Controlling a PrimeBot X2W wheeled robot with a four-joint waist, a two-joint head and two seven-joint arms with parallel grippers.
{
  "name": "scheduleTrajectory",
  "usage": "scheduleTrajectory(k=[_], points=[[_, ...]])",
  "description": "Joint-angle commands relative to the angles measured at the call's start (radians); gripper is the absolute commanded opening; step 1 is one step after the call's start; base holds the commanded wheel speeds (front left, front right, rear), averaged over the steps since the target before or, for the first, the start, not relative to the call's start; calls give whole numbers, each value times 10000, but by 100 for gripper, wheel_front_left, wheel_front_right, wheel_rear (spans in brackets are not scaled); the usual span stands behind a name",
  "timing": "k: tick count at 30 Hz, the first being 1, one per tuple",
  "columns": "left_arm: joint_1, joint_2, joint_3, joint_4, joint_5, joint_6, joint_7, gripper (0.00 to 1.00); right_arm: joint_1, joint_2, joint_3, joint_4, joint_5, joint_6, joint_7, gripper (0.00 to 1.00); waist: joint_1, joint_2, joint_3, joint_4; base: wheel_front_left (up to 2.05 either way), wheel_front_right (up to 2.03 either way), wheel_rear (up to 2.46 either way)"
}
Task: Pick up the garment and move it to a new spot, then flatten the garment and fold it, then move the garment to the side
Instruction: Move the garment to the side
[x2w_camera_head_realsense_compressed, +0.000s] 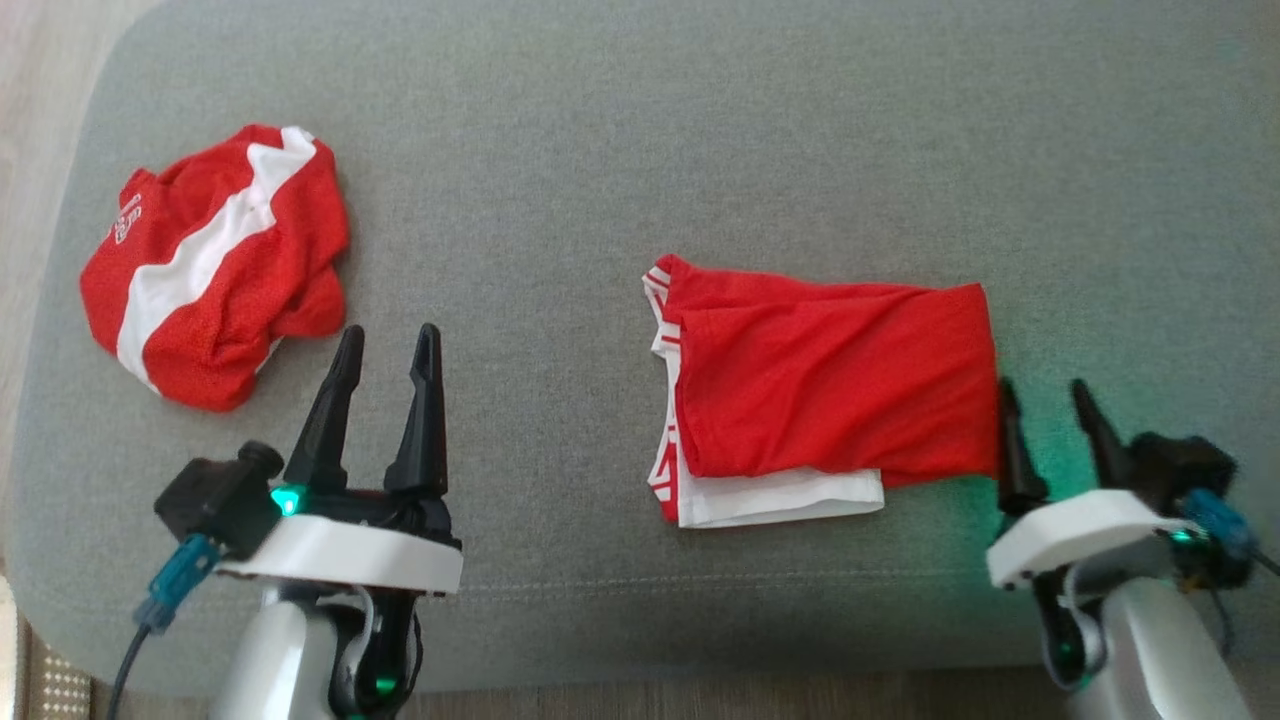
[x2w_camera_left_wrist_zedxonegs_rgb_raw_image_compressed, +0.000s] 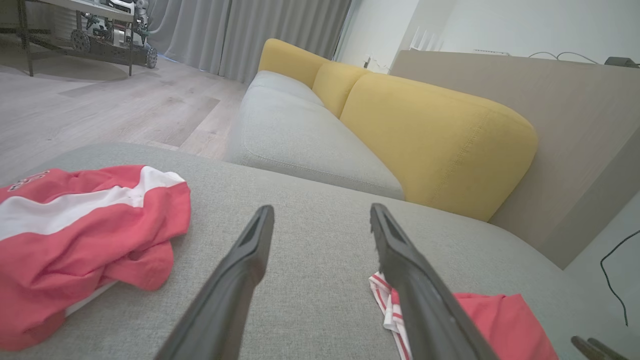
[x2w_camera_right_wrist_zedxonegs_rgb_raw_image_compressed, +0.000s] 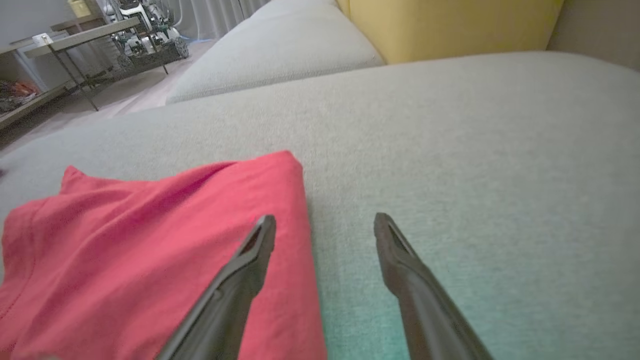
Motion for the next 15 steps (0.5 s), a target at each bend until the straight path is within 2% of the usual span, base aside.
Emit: scheduleTrajectory(k=[1,14,15], points=[[-471,70,242,-301,51,-20,-122,100,-624,14,412,-22,188,-4,-23,100,0,0,140,26,0,0,0],[-834,70,206,-224,101,-150,-122,100,-1949,-15,1011,1965,638,-4,-35,100,0,0,832,166,0,0,0],[-855,70,198,-220,102,-155,-122,100,-2010,-26,1143,2131,656,-4,-35,96,0,0,851,176,0,0,0]])
